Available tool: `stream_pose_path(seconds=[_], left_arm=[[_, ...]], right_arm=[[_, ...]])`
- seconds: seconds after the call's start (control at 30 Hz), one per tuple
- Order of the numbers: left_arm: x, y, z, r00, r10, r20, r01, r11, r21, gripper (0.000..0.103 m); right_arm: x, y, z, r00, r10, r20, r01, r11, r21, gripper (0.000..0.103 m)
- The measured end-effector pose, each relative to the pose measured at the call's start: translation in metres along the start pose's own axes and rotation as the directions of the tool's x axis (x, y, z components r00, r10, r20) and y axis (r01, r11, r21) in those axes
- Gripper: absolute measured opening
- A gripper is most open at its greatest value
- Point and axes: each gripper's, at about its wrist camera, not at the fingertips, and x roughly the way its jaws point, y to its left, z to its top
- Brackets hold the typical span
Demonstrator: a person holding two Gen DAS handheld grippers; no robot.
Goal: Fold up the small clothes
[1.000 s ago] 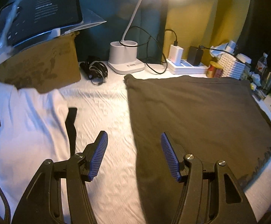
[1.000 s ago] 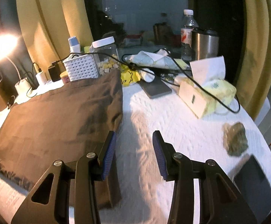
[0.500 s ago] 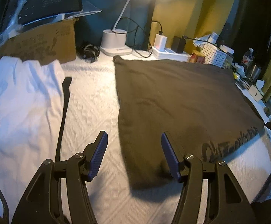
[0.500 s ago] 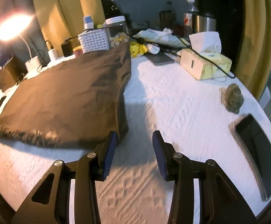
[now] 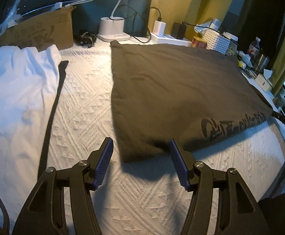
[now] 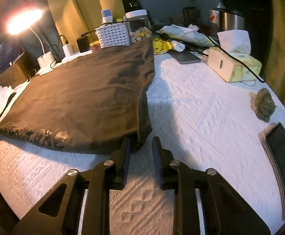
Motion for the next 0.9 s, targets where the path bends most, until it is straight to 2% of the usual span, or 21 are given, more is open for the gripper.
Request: stream_pose_path(seconds=[0.13,0.2,0.43,0.6,0.8,0.83,0.87,0.9], left_arm=[[0.007,-0.002,-0.001,0.999,0.001,-0.035,-0.001,1.000,0.006,0.059],[0.012,-0.002,-0.002,0.998,0.009,-0.055,-0.008,1.000,0.012,0.059],[0.015,-0.004,0.001,0.998,0.031,-0.061,-0.029,0.999,0.039,0.059],[0.012,-0.002,0.000,0.998,0.034,-0.054,-0.033,0.999,0.021,0.059],[-0.009,0.006,0.002,0.999,0.031,0.015,-0.031,0.999,-0.018,0.059],[-0.012,0.008,0.002,0.999,0.034,0.027,-0.033,0.999,-0.026,0.059],[-0.014,0.010,0.003,0.999,0.035,0.037,-0.034,0.999,-0.035,0.059],[-0.015,0.013,0.003,0.999,0.034,0.039,-0.033,0.998,-0.045,0.059]], right_arm=[[-0.005,-0.014,0.000,0.999,0.039,0.020,-0.040,0.998,0.054,0.002],[-0.009,-0.022,0.000,0.999,0.034,0.030,-0.036,0.997,0.064,0.002],[-0.022,-0.042,-0.003,0.999,0.044,0.031,-0.047,0.995,0.092,0.000],[-0.026,-0.062,-0.012,1.000,0.003,0.009,-0.004,0.992,0.122,0.000],[-0.030,-0.054,-0.013,0.999,0.039,0.029,-0.042,0.991,0.124,0.000],[-0.027,-0.049,-0.011,0.999,0.046,0.027,-0.049,0.992,0.120,0.002],[-0.026,-0.046,-0.010,0.999,0.043,0.029,-0.047,0.992,0.117,0.010],[-0.025,-0.042,-0.009,0.999,0.040,0.036,-0.044,0.992,0.115,0.032]])
